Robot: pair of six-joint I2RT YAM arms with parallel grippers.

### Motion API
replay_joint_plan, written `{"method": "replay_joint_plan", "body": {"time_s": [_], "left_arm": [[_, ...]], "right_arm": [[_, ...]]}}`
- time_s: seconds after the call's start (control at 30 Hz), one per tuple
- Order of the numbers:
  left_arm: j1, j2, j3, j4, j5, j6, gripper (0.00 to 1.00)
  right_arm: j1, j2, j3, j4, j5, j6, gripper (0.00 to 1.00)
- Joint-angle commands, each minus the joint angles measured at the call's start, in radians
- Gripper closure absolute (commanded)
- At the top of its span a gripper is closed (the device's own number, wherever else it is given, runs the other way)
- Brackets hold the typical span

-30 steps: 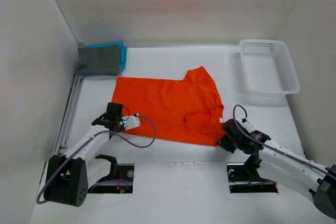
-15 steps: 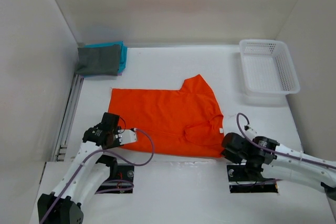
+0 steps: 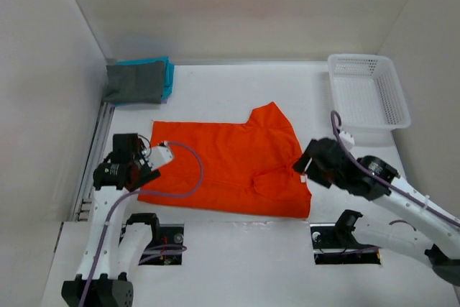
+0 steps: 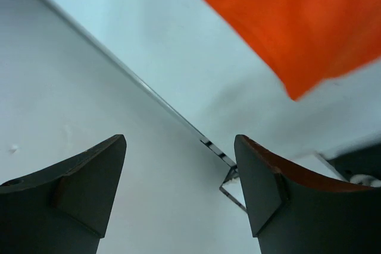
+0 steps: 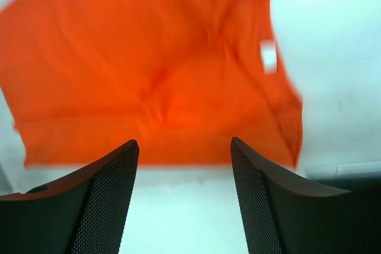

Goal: Fold and stack the t-shirts
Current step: Fold the flattened tshirt in 1/3 of the way, then grap the side of the flattened tshirt furthest away from the robot with both arms

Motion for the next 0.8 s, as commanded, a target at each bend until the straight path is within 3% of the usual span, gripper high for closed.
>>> {"method": "replay_joint_plan", "body": {"time_s": [0.0, 0.1, 0.23, 0.33, 0.43, 0.53, 0.77], "left_arm": [[0.107, 0.131, 0.148, 0.125, 0.147, -0.083, 0.27], [0.206, 0.352, 0.275, 0.240, 0.265, -0.239, 0.27], [0.261, 0.666, 0.470, 0.314, 0.301, -0.520, 0.30], [0.269, 0.811, 0.558, 0.310, 0.337, -0.648, 0.31], [0.255, 0.901, 0.599, 0.320, 0.379, -0.680, 0.31], [0.252, 0.992, 0.653, 0.336, 0.387, -0.712, 0.31], [0.290, 1.179, 0.794, 0.366, 0.419, -0.869, 0.35]], "right_arm": [[-0.251, 0.146, 0.114, 0.207, -0.042, -0.539, 0.32], [-0.522, 0.352, 0.209, 0.423, -0.234, -0.766, 0.33], [-0.667, 0.704, 0.457, 0.507, -0.317, -0.888, 0.33], [-0.675, 1.010, 0.748, 0.435, -0.331, -0.979, 0.33], [-0.664, 1.258, 1.007, 0.358, -0.332, -1.031, 0.33], [-0.663, 1.418, 1.176, 0.327, -0.331, -1.050, 0.33], [-0.663, 1.600, 1.298, 0.292, -0.340, -1.022, 0.32]]}}
